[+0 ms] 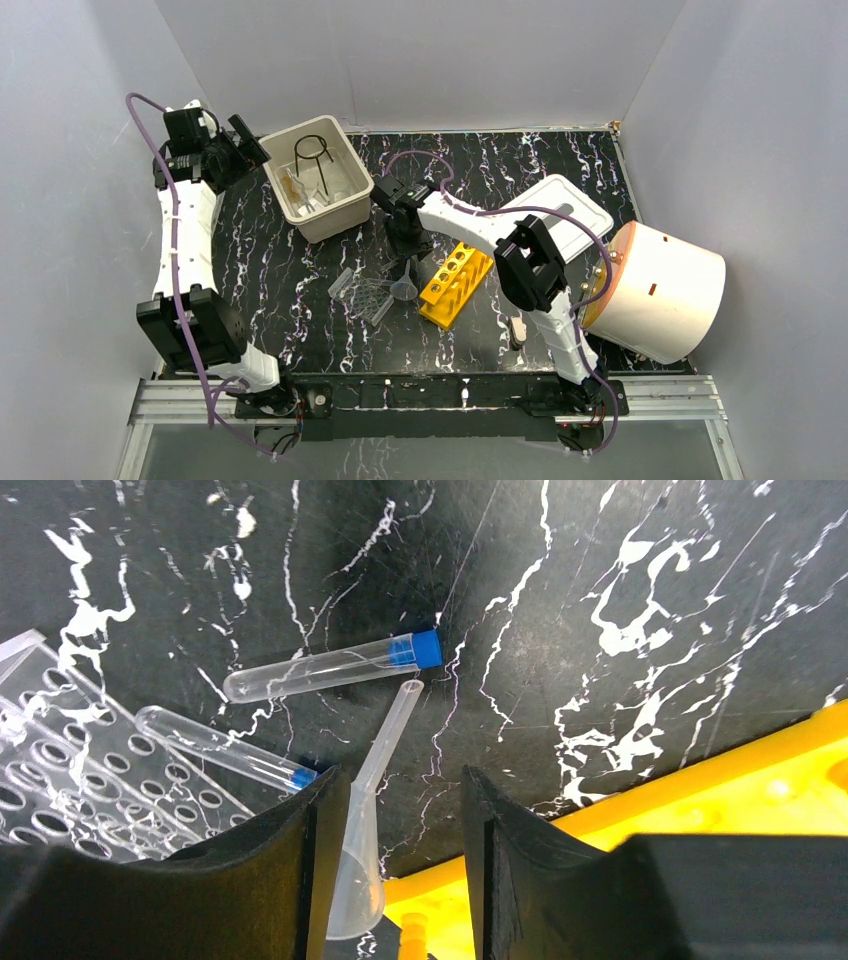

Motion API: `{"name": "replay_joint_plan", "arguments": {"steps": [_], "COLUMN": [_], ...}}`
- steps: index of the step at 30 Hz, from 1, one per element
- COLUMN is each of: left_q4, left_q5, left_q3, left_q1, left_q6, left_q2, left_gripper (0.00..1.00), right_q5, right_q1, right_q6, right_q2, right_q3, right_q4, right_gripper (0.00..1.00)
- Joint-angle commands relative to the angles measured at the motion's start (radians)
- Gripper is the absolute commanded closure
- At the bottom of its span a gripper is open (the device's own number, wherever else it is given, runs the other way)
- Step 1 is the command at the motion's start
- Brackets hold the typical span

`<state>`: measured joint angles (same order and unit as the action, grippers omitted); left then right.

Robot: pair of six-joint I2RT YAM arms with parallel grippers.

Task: Organize the chemistry lab equipment

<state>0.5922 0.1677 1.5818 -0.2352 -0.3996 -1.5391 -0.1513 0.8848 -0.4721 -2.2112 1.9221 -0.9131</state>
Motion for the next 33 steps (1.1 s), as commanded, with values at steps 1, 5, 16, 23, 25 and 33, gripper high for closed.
{"name": "replay_joint_plan", "arguments": {"steps": [1,5,16,23,25,33], "left_q4": [0.048,0.065,0.104,0.117,0.122,0.128], "left_q5": [-0.108,-0.170,-0.333,-0.348,-0.371,-0.369], "left_q3": [-0.018,-0.010,0.040,0.054,0.058,0.074], "left_q1": [0.032,0.076,0.192,0.205,0.209,0.221], "left_q6": [0.036,0.053,0.081,0.056,0.051,0.054], "left_q2": [0.045,0.061,0.069,0.080,0.082,0.089], "left_gripper": [0.10,0.09,0.05,0.04,0.02,0.02], "right_q5": [-0.001,0.019,0.008,-0.010,-0.010,-0.014], "right_q1": [0.003,0.003,0.003,0.002,0.003,0.002], "right_q6": [-0.116,-0.140,-0.212,-0.239,-0.249,-0.276], "right_q2": [-0.002,-0.017,-0.087,-0.102,-0.106,-0.102], "right_q3": [0.055,0.040,0.074,0.077,0.074,0.065], "right_q4": [-0.061,-0.059,-0.066,-0.064,-0.067,-0.068], "right_gripper": [0.49,0.53,0.60,0.68,0.72,0.78]}}
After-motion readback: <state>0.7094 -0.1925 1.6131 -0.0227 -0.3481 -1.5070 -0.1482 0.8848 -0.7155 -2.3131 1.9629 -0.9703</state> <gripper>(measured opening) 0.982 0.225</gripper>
